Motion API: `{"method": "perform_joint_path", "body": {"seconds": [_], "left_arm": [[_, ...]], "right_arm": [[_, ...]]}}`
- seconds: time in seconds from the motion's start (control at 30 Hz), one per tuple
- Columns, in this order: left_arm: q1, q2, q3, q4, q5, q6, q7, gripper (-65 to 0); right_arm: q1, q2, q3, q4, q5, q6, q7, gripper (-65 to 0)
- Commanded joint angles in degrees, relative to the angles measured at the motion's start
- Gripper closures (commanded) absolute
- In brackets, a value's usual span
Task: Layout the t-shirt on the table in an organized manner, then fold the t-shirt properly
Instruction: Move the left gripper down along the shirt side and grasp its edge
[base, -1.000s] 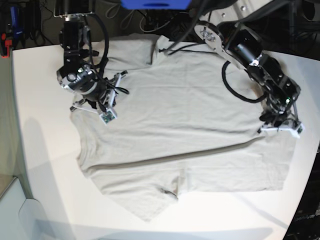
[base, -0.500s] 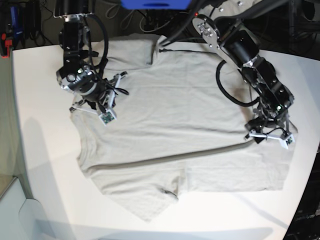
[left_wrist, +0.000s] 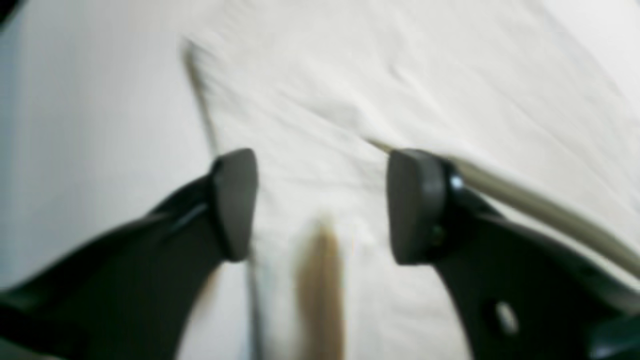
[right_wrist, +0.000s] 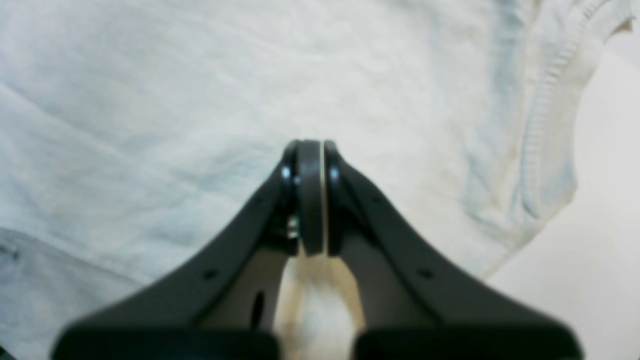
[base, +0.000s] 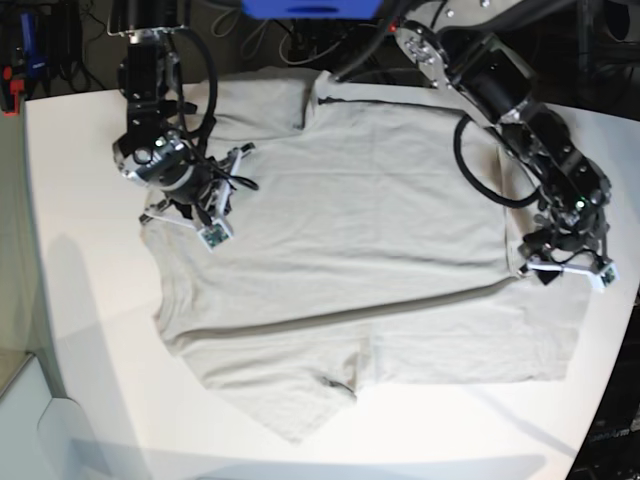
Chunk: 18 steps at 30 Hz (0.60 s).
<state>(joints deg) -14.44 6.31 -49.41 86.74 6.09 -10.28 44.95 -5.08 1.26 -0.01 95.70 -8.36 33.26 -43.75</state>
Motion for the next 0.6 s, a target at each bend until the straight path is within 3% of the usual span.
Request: {"method": "perform_joint_path", "body": {"seconds": [0.0, 0.13, 0.33, 0.57], "left_arm": [[-1.08, -0.64, 0.13, 1.13, -0.42, -0.13, -1.04, -34.0], [-1.08, -2.66, 0.13, 0.87, -0.42, -0.05, -1.12, -28.7], [-1.17, -6.35, 0.13, -6.43, -0.42, -0.05, -1.65, -28.2], [-1.17, -7.14, 0.13, -9.16, -2.44, -0.13, -4.38, -28.2]], "right_arm": [[0.82, 0.02, 0.05, 0.87, 0.58, 0.72, 1.07, 0.0], [0.82, 0.02, 0.05, 0.87, 0.58, 0.72, 1.07, 0.0], [1.43, 0.02, 0.05, 0.87, 0.58, 0.72, 1.07, 0.0], [1.52, 0.02, 0.05, 0.87, 0.58, 0.72, 1.07, 0.0]]}}
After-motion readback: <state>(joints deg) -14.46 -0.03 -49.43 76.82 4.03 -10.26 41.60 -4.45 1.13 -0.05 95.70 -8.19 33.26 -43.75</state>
